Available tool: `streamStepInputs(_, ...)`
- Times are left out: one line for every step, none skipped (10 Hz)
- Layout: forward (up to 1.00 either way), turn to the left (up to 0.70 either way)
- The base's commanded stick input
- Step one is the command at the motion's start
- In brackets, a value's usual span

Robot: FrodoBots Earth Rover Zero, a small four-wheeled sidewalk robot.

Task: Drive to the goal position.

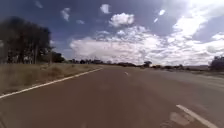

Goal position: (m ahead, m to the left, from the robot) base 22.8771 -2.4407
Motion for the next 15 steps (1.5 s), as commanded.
streamStepInputs(1.0, 0.0)
streamStepInputs(1.0, 0.01)
streamStepInputs(1.0, 0.03)
streamStepInputs(1.0, 0.05)
streamStepInputs(1.0, 0.24)
streamStepInputs(1.0, 0.16)
streamStepInputs(1.0, 0.07)
streamStepInputs(1.0, 0.0)
streamStepInputs(1.0, 0.0)
streamStepInputs(1.0, 0.0)
streamStepInputs(1.0, 0.0)
streamStepInputs(1.0, 0.0)
streamStepInputs(1.0, 0.0)
streamStepInputs(1.0, 0.0)
streamStepInputs(1.0, 0.0)
